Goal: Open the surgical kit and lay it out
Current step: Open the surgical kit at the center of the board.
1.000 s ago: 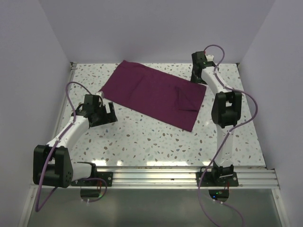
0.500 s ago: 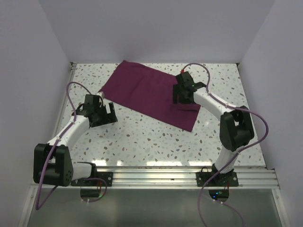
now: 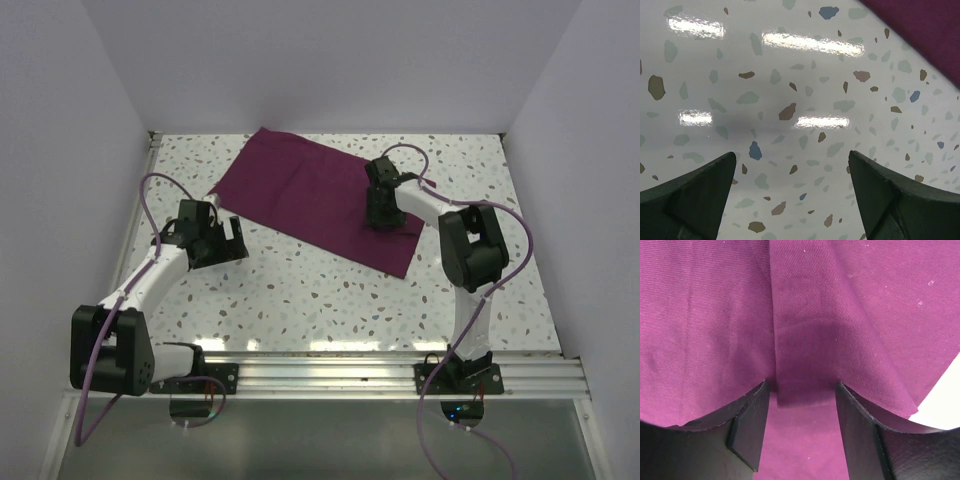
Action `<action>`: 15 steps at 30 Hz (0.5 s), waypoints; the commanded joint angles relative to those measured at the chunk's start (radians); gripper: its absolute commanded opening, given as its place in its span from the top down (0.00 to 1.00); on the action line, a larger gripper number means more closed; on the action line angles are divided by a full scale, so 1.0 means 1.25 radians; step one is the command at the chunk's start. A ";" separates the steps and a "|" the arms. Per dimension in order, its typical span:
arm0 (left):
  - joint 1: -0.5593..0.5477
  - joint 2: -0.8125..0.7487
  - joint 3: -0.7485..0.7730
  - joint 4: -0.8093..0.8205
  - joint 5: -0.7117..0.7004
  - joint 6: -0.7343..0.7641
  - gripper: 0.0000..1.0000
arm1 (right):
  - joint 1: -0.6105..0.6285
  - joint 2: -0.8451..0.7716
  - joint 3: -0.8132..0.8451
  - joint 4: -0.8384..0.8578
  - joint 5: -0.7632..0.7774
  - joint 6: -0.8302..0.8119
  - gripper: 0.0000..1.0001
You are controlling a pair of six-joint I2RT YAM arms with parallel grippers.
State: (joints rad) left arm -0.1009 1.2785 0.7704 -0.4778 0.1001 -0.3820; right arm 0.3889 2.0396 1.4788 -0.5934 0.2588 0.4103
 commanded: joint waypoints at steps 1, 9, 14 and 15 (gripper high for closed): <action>-0.006 -0.026 0.000 0.010 0.002 0.007 0.02 | 0.003 -0.001 0.034 -0.001 -0.002 0.013 0.42; -0.006 -0.014 0.001 0.014 0.003 0.010 0.02 | 0.002 -0.011 0.002 -0.010 0.030 0.009 0.76; -0.008 -0.008 0.001 0.017 0.006 0.011 0.02 | 0.002 -0.019 0.007 -0.026 0.047 0.002 0.93; -0.008 -0.008 0.001 0.018 0.006 0.011 0.02 | 0.002 -0.022 0.010 -0.027 0.049 -0.001 0.96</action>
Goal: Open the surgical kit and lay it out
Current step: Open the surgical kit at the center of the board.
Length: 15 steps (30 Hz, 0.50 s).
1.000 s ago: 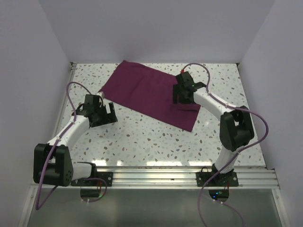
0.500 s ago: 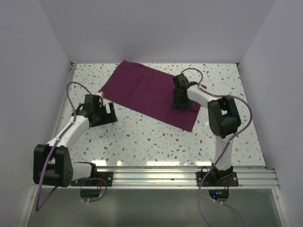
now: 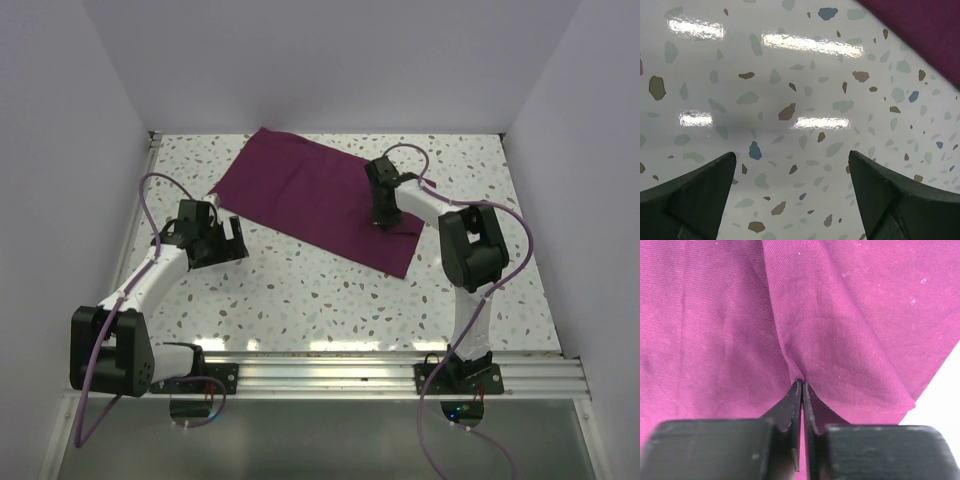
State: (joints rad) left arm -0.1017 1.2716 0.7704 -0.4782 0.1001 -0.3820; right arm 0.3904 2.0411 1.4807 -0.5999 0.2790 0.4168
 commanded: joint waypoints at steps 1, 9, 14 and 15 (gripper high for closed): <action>-0.006 -0.002 0.001 0.018 0.006 0.011 0.02 | 0.002 -0.024 0.012 -0.027 0.036 -0.008 1.00; -0.006 -0.075 0.025 0.027 0.002 0.016 0.00 | 0.008 -0.078 0.092 -0.071 0.006 -0.025 1.00; -0.007 -0.077 0.149 -0.037 -0.080 0.025 0.00 | 0.056 -0.169 0.147 -0.138 -0.057 -0.043 1.00; -0.006 -0.080 0.181 -0.046 -0.113 0.027 0.00 | 0.063 -0.181 0.147 -0.150 -0.079 -0.045 1.00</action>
State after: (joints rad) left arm -0.1028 1.1946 0.8768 -0.5194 0.0486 -0.3756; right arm 0.4255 1.9480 1.5955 -0.7212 0.2600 0.3882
